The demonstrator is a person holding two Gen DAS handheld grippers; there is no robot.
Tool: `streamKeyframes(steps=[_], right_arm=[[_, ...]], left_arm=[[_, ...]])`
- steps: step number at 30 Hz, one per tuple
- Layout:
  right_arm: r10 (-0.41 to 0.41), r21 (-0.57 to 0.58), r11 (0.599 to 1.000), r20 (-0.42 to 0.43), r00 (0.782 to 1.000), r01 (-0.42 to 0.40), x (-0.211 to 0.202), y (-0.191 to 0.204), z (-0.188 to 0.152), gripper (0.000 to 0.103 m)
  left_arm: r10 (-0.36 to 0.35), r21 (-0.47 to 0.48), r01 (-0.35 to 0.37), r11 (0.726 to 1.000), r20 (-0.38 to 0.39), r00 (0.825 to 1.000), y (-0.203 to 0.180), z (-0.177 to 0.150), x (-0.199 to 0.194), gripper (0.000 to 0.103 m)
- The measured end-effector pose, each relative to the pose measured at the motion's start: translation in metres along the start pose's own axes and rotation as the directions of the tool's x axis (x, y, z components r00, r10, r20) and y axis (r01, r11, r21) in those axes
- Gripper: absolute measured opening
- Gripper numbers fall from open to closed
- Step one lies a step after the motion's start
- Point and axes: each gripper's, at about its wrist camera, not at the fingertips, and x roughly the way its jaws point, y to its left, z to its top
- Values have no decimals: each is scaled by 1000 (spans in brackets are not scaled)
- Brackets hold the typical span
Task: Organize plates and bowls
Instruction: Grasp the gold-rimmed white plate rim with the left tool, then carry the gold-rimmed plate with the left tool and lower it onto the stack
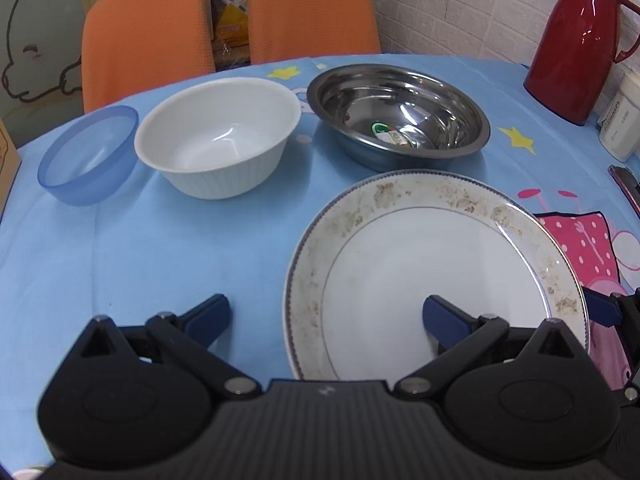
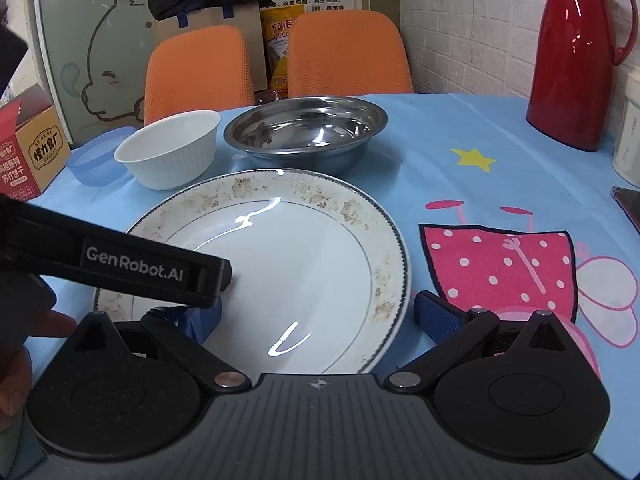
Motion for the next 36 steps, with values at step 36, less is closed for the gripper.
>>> streamKeyframes(steps=[36], right_arm=[[57,-6,998,120,991,-56,-28,31,4,91]], left_arm=[[-90,46,87,995,66,994,6,-14,-47,94]])
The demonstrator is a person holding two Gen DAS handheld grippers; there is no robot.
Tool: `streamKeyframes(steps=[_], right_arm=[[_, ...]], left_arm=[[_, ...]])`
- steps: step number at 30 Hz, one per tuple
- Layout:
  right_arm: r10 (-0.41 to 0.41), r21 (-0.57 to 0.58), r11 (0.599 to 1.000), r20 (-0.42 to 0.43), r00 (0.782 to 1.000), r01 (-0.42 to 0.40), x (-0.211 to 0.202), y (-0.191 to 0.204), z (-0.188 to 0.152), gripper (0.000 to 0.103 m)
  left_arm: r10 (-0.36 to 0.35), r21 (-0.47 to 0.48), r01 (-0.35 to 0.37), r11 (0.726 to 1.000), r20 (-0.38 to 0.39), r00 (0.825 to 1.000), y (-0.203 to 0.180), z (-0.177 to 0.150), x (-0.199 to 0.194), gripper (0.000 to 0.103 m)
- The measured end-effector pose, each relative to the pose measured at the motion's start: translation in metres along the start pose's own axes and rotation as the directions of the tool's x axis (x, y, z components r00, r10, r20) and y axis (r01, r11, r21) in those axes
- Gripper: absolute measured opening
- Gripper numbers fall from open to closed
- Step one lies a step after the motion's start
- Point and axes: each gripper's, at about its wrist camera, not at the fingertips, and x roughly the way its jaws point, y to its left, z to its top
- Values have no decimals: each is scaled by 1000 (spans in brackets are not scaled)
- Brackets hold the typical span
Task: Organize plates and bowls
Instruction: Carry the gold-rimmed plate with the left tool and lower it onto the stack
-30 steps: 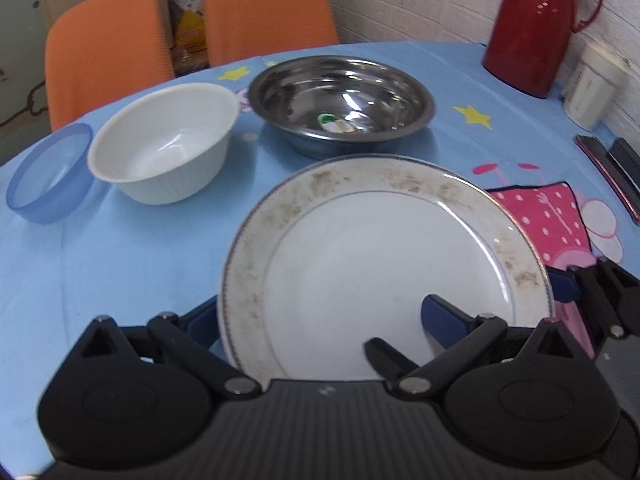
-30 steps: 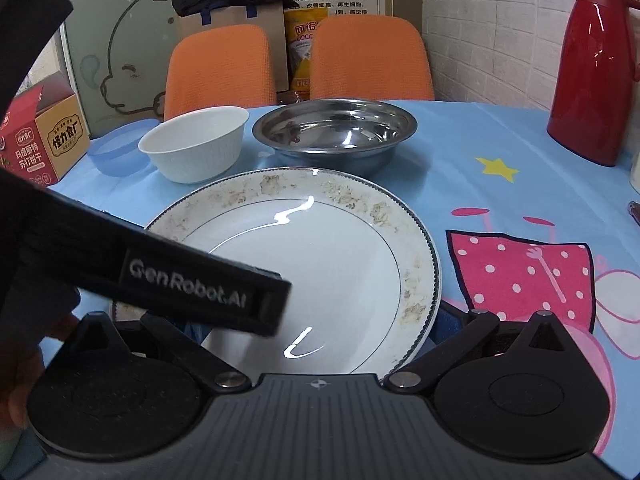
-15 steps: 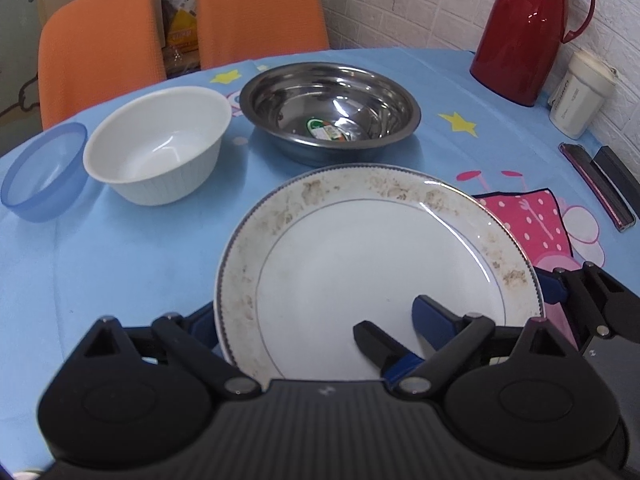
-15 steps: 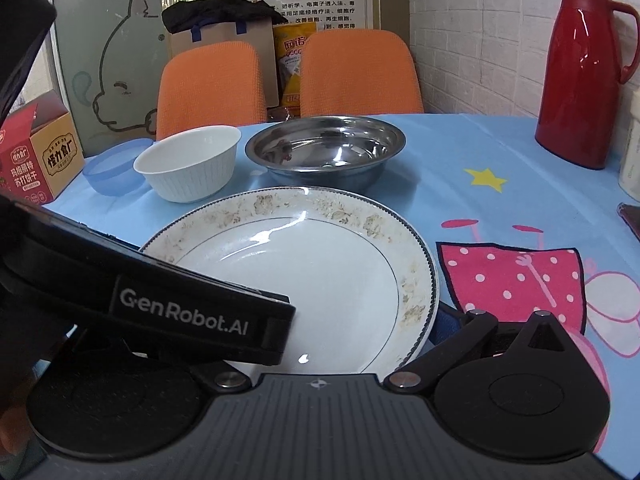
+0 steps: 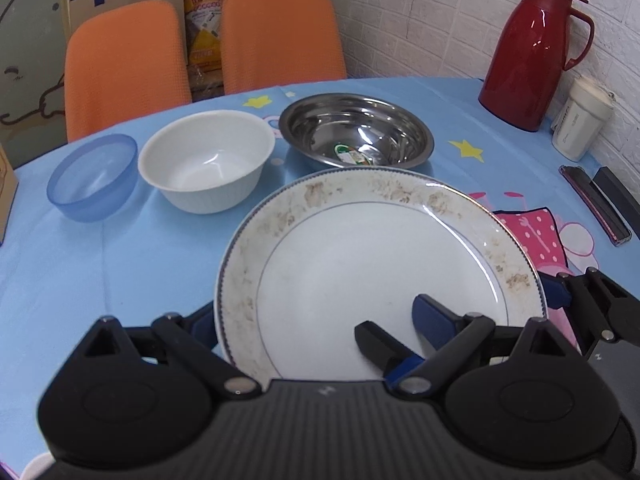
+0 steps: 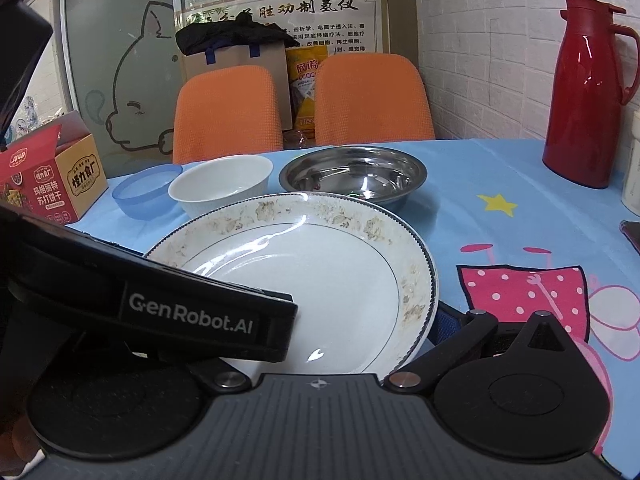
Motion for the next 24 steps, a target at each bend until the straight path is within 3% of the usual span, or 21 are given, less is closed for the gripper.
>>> streamKeyframes(steps=[8,16,24], right_arm=[[63,-48,997,20,998,-62,-25,43,-4,91],[166,-125,979,13,986,-163,-58,108,-22,91],[252,-187,948,-52,966,-257,-70,160,-52,91]], left_arm=[[57,-64,-54,996,41,998,31,-31,-55,94],[148,-171,-137,976,56,987,73,-89,-117,94],[205,-238,-190,952,39,978,109,-135,-139,94]])
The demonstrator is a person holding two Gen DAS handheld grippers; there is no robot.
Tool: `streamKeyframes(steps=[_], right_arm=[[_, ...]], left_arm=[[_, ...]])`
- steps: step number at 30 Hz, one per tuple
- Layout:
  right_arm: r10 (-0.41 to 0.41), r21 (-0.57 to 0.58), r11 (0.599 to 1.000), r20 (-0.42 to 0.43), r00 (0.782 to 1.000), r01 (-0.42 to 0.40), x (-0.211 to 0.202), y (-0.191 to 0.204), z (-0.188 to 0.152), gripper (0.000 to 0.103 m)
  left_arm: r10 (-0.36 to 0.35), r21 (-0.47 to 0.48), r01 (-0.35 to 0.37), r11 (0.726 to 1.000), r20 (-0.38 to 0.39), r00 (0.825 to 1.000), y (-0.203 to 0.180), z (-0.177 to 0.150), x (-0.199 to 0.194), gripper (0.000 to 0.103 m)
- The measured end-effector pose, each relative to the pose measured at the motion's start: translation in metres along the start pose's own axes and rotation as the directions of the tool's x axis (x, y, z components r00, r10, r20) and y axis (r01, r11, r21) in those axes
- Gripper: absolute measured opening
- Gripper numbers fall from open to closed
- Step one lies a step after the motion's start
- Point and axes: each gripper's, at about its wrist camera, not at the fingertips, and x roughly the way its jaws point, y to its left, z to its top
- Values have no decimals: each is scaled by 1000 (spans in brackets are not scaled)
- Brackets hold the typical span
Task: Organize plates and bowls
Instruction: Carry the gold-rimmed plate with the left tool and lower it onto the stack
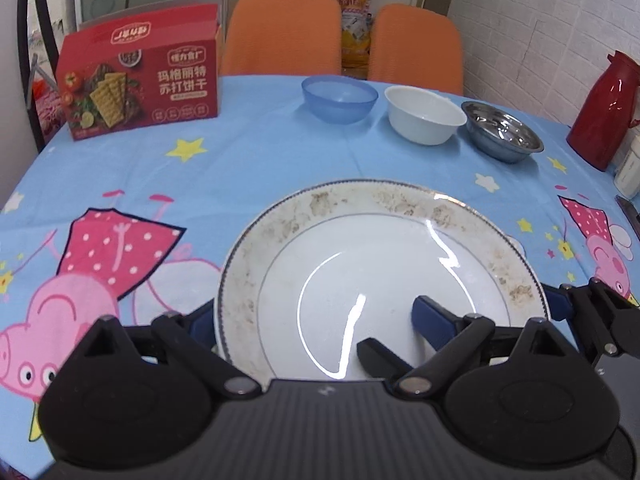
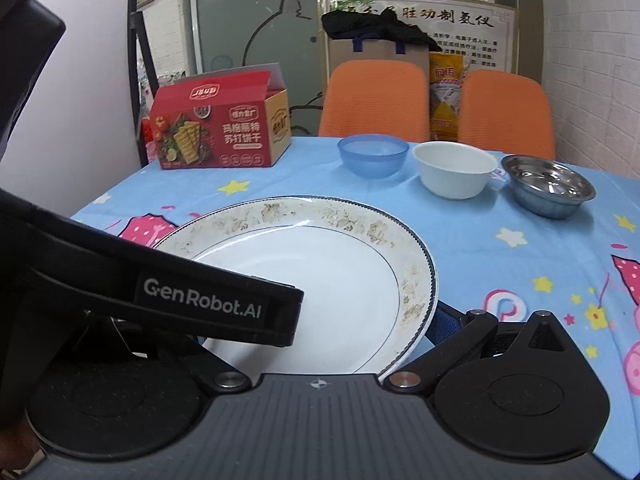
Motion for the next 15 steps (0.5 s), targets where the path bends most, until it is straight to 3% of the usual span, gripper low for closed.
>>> streamKeyframes(steps=[2,5,12,15], right_arm=[[13,5,1000,-9,1000,-13,2,4,-4,91],[7,-1,1000,-39,999,-7,6,8,-7,91],[8,-41,999,-49,999,-10,6,11,-12,89],[23,2,1000,-40,999,-23,2,5,-10,89]], left_arm=[[38,25,-39,999,11,999,-2,-6,-1,94],[6,-3,-6,1000,-17,1000,7,-13,6,94],[1,25,-3,1000,58,998,9,-14,-6,97],[20,15,-22,1000,114,993,12,-8,-20,99]])
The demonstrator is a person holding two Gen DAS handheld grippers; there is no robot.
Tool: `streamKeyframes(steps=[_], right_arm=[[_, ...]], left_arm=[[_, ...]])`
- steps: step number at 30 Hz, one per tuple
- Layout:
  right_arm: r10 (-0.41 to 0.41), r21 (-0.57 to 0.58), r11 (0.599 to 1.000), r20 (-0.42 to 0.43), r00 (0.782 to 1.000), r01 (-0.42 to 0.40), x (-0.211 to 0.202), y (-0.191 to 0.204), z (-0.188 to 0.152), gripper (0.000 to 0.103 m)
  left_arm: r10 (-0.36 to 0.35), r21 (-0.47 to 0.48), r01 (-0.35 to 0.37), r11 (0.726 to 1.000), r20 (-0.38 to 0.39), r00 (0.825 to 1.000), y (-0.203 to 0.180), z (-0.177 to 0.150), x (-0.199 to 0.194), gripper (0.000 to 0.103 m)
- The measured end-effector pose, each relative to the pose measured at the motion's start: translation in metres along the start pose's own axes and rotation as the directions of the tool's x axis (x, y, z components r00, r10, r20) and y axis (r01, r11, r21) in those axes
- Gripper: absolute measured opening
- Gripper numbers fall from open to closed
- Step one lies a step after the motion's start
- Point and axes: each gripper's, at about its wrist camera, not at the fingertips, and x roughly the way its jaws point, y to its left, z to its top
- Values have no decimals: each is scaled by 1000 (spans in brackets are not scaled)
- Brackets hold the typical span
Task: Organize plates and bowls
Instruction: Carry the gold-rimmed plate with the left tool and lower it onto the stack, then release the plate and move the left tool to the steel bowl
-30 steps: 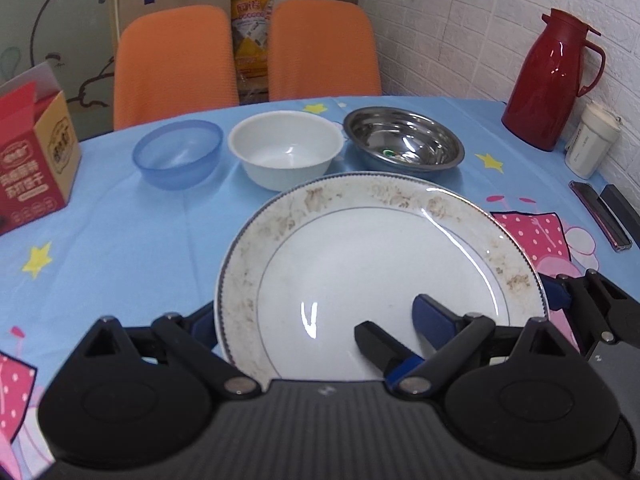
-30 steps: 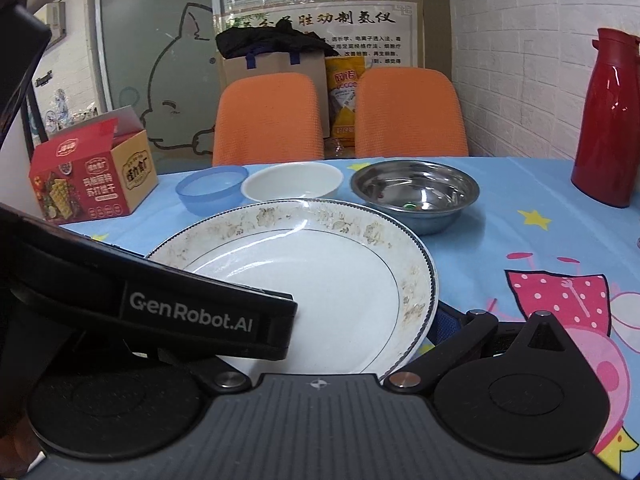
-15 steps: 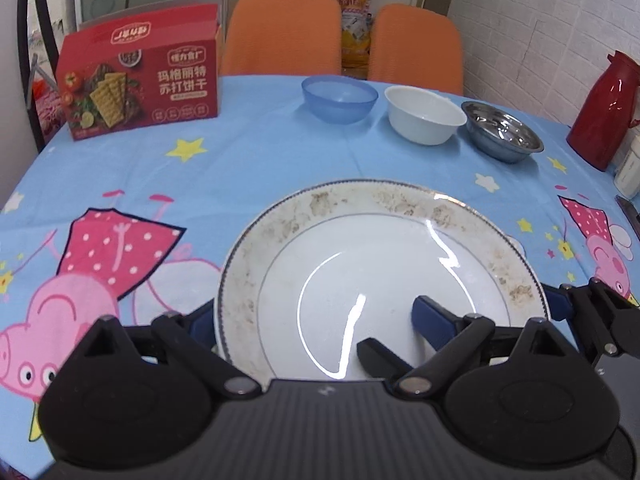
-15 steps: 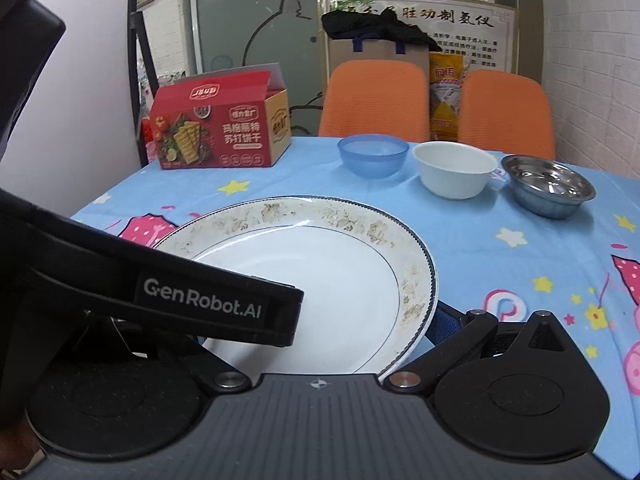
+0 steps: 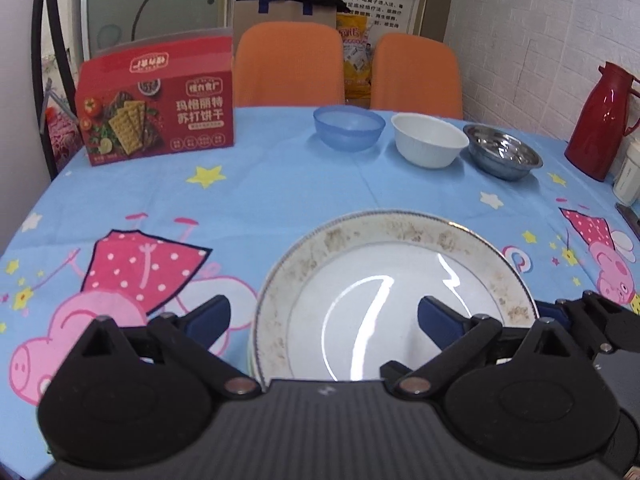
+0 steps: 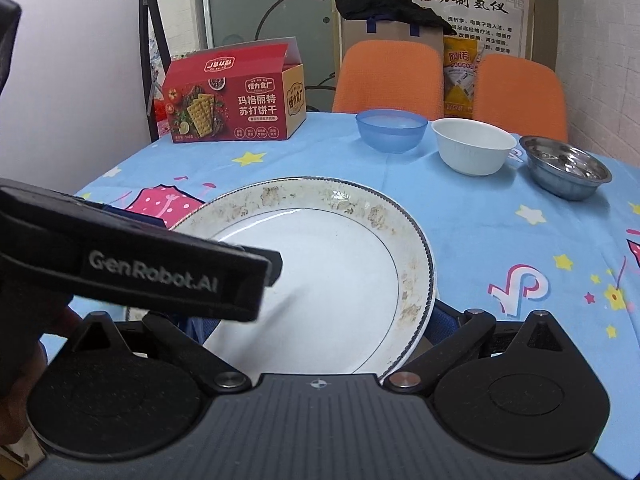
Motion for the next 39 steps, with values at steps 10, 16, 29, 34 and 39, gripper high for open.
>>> streamKeyframes(steps=[10,16,29,34,39], right_arm=[[-50,37,998,90,995,46,-28,-17,5,89],[-60,53,997,74,995,56,-27,-30,4,89],[-85,132,988,54,995,78,-31,-75,0,89],[-122,192,975,33,992,114,-27,-113,0,89],[-159,270,952,22,987,147,-20,-162,4,89]], left_arm=[[-8,-68,9,998,21,1000,4,13,-2,100],[-21,-26,22,999,20,1000,-13,14,-1,100],[-24,39,23,999,12,1000,-47,32,10,100],[-42,61,42,997,-9,999,-64,49,24,100],[-131,113,135,984,-41,991,-92,84,49,100]])
